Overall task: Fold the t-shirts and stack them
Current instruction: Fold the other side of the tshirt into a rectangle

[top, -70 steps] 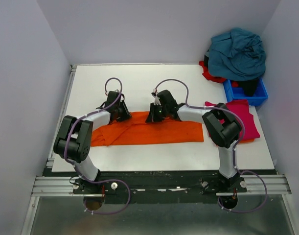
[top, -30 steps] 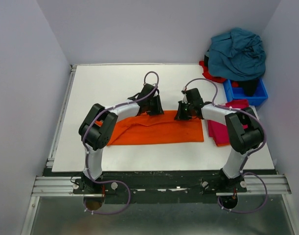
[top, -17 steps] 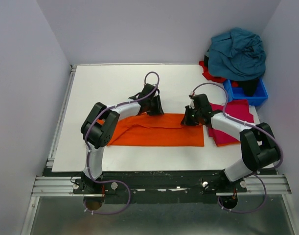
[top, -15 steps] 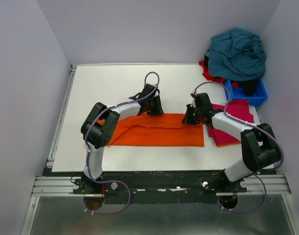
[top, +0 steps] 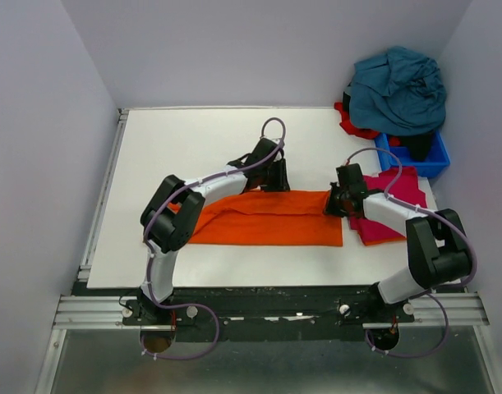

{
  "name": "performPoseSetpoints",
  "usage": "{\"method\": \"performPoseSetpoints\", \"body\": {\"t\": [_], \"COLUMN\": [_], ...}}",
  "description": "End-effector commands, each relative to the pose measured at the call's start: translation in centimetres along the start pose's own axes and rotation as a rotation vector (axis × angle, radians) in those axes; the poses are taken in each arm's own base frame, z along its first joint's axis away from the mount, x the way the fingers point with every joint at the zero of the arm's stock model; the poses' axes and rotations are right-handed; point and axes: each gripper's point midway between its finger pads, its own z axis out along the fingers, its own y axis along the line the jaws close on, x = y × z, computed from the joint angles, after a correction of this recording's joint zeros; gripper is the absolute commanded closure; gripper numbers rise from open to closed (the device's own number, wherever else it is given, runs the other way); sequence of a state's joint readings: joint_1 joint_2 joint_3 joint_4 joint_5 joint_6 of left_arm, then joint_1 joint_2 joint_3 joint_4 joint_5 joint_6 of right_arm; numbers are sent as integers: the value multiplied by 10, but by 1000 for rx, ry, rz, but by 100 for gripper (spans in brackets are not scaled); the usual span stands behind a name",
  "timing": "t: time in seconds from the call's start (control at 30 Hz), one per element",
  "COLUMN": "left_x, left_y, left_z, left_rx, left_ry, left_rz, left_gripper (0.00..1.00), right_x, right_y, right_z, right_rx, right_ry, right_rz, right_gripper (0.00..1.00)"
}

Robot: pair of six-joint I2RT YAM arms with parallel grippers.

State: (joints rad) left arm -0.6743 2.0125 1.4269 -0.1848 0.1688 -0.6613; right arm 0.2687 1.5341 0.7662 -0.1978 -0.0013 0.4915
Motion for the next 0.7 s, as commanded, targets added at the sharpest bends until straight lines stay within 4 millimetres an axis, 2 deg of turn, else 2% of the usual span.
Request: {"method": "performPoseSetpoints", "body": {"t": [0.0,0.23,0.37,0.53,0.67], "left_x": [2,-4,-4,13,28], "left_y": [5,1,1,26,44], "left_z": [8,1,-8,-5,2], "left_rx": [-15,-10,-6,-88,-120], "left_ry": [14,-3,-25,-9,5], "left_rz": [14,28,28,-1,-35], "left_gripper": [59,59,59,59,60], "right_x": [10,-29,-41,-21,-7], "right_y": [-17,-16,-16,-30,-56], "right_z": [-11,-39,-28,-9,-17], "right_rx": [89,139,166,224,325], "right_ry": [12,-101,-95,-19,-39], "right_rz": [40,66,79,144,239], "right_gripper": [99,99,99,99,99]}}
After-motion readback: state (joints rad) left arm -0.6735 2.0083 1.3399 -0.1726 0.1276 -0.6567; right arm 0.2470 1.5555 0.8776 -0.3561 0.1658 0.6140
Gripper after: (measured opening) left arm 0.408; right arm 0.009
